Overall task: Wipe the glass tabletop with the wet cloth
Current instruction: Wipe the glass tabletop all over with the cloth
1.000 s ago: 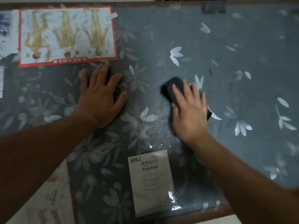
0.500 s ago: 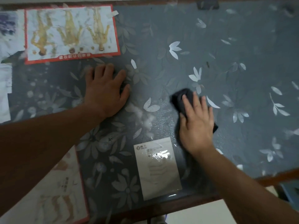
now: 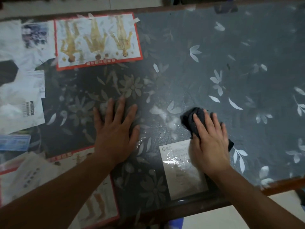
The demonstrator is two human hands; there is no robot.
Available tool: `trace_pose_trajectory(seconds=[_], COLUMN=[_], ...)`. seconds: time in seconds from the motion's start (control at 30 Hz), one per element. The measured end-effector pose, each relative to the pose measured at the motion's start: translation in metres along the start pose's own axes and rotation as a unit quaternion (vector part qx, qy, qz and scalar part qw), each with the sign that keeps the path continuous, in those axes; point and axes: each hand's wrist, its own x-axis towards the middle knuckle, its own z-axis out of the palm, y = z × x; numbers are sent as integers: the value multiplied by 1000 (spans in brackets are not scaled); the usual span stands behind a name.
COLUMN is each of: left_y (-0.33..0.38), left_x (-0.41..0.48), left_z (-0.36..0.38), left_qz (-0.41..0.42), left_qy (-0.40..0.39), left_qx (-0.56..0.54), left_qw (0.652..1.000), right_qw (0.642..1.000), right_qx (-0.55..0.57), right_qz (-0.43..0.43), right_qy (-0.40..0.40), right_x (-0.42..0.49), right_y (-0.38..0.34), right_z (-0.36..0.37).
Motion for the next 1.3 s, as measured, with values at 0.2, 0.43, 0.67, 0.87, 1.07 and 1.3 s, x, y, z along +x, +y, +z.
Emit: trace_pose_trajectory(seconds=[0.2,0.43,0.67,0.87,1.07,1.3], left_y=[-4,0,-1,0,1,3], left_x=[1,-1,-3,-3,-3,-3], left_z=[12,5,6,5,5,4], left_qz=[5,-1,-10,-11,-17,-16], left_qy=[39,24,56,59,52,60], left_qx=[15,2,-39,-38,-34,-38], left_qw=[999,1000,998,997,998,997], right_qw=[1000,983,991,990,943,975], right_qx=[10,-9,14,15,7,-8], right_qz=[-12,-177,-131,-136,-332,-220], right_qy=[15,-49,5,10,-31,-15], right_x=[97,4,164,211,127,176], right_y=[-37,-32,-88,-109,-78,-80], right_z=[4,16,15,14,18,10])
